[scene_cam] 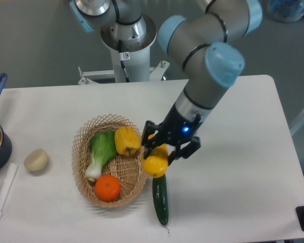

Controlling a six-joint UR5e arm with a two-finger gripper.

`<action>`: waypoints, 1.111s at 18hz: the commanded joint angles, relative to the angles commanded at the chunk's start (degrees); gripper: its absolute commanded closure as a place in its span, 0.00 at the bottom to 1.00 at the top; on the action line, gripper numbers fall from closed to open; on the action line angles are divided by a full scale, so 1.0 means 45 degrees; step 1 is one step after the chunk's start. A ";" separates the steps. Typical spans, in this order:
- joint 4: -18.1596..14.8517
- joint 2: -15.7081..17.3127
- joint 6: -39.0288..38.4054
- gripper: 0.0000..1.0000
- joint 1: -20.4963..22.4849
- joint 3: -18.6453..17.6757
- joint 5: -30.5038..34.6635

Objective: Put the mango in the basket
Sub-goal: 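Carry the held yellow mango toward the wicker basket with the gripper, then lower the mango into the basket beside the yellow pepper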

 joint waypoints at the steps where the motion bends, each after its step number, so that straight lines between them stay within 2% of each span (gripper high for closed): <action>1: 0.0020 -0.0039 0.0019 0.77 -0.0059 -0.0079 0.0000; 5: 0.0020 -0.0078 0.0058 0.75 -0.0604 -0.0138 -0.0020; 9: 0.0136 -0.0527 0.0097 0.73 -0.1171 -0.0197 0.0019; 20: 0.0254 -0.0800 0.0215 0.73 -0.1387 -0.1017 0.0078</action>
